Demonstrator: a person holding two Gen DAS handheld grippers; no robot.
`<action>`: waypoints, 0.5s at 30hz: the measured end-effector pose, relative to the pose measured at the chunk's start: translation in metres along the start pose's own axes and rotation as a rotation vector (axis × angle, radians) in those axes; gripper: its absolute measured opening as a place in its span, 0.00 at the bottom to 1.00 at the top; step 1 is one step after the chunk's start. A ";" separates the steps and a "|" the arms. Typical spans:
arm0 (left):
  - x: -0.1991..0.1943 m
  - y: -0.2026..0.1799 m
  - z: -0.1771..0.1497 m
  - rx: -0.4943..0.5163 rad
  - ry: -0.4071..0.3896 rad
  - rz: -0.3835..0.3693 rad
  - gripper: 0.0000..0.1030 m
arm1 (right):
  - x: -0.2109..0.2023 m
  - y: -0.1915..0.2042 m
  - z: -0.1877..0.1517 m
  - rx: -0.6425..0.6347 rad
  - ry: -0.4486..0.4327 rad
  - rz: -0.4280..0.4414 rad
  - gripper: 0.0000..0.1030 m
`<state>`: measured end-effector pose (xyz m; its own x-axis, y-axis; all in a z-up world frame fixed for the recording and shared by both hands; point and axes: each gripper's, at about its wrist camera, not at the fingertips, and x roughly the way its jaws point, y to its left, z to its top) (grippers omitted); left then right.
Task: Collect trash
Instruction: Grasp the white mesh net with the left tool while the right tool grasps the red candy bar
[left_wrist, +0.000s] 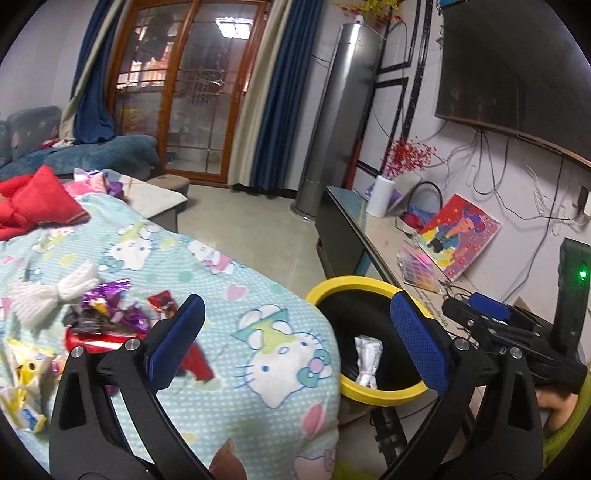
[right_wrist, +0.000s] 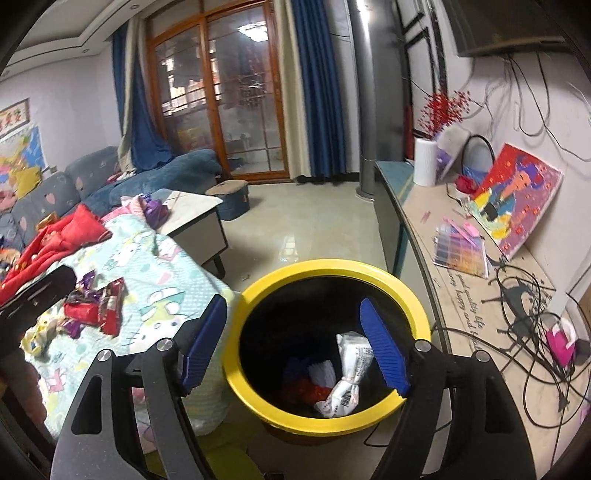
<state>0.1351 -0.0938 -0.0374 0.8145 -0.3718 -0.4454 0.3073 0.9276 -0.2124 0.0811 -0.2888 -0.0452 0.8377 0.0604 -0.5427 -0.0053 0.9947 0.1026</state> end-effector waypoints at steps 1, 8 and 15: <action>-0.002 0.003 0.000 -0.004 -0.004 0.006 0.89 | -0.001 0.003 0.000 -0.006 0.000 0.004 0.72; -0.013 0.023 0.002 -0.042 -0.031 0.044 0.89 | -0.003 0.028 -0.001 -0.057 0.010 0.043 0.74; -0.024 0.043 0.006 -0.077 -0.060 0.087 0.89 | -0.002 0.060 -0.006 -0.112 0.035 0.106 0.74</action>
<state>0.1320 -0.0445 -0.0307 0.8652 -0.2854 -0.4123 0.1979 0.9498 -0.2422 0.0753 -0.2286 -0.0431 0.8095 0.1660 -0.5632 -0.1549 0.9856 0.0679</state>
